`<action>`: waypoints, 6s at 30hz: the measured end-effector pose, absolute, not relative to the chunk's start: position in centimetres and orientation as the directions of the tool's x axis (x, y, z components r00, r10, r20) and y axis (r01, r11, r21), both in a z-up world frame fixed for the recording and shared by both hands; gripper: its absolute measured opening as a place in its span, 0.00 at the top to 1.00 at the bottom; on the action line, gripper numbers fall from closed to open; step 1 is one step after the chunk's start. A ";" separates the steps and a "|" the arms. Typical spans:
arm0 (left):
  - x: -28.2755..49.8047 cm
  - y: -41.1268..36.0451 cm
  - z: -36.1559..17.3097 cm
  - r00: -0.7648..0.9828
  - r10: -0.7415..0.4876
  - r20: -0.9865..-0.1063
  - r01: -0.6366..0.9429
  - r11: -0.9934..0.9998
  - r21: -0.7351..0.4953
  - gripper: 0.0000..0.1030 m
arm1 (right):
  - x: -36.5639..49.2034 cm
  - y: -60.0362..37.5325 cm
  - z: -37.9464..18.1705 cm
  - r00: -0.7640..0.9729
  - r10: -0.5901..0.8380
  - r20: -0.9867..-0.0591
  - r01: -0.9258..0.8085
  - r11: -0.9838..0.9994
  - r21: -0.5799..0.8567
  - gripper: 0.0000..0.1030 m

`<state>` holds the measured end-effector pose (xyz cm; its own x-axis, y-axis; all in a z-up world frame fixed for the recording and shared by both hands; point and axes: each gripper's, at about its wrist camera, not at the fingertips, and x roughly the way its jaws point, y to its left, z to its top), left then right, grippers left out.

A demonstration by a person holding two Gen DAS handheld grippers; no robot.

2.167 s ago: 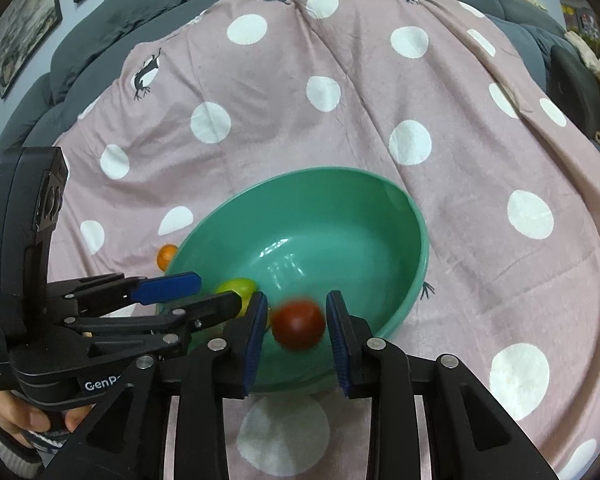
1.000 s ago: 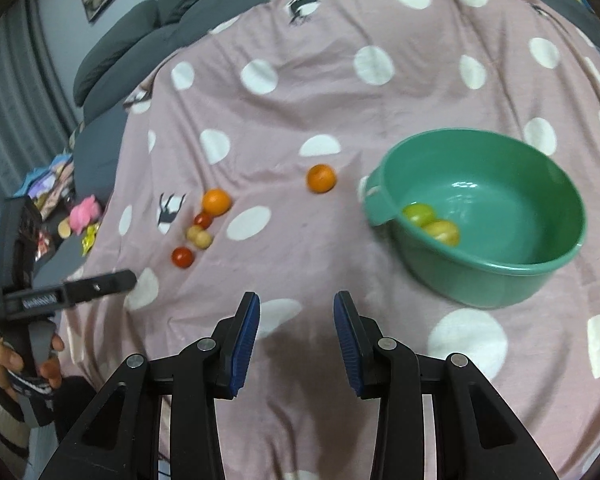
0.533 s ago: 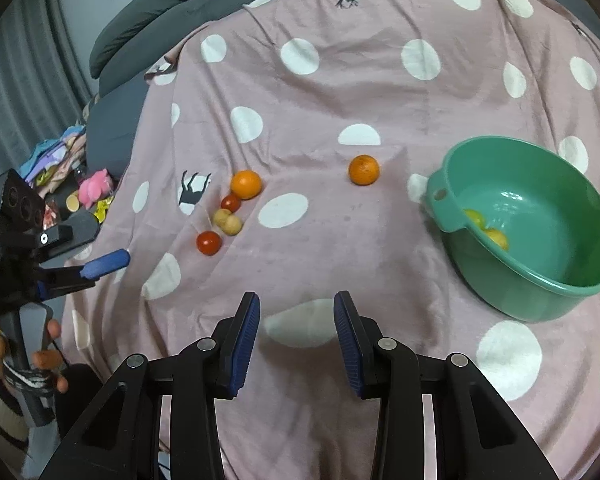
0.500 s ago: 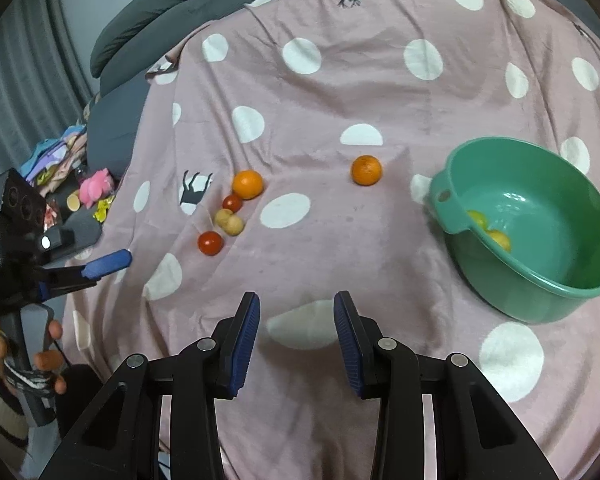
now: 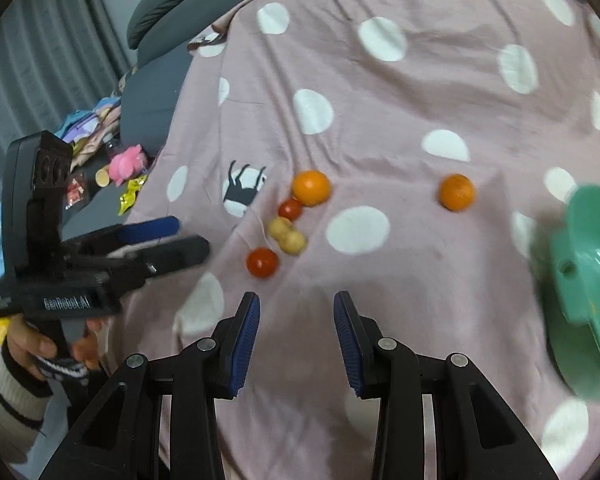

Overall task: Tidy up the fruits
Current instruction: 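Move both tools back toward the small yellow plums, then grasp a yellow plum with the right tool while the left tool grasps another plum, then carry both yellow plums toward the green bowl, then open both tools to drop the plums into the green bowl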

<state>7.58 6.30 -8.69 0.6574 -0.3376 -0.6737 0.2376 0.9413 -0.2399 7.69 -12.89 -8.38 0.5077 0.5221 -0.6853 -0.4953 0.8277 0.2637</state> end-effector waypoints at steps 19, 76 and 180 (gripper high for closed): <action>11.7 8.9 -10.6 0.629 -0.346 -0.697 0.245 0.938 -0.245 0.38 | 17.4 -4.7 -13.1 0.305 0.489 -0.817 -0.594 0.769 0.238 0.62; 9.7 1.1 -10.0 0.534 -0.304 -0.789 0.271 0.945 -0.181 0.76 | 9.9 -18.9 -11.1 0.496 0.491 -0.717 -0.319 0.870 0.375 0.71; 10.4 -20.6 -5.6 0.470 -0.477 -0.743 0.590 0.796 -0.138 0.37 | 4.1 -35.7 -6.9 0.792 0.159 -0.589 0.023 0.957 0.290 0.65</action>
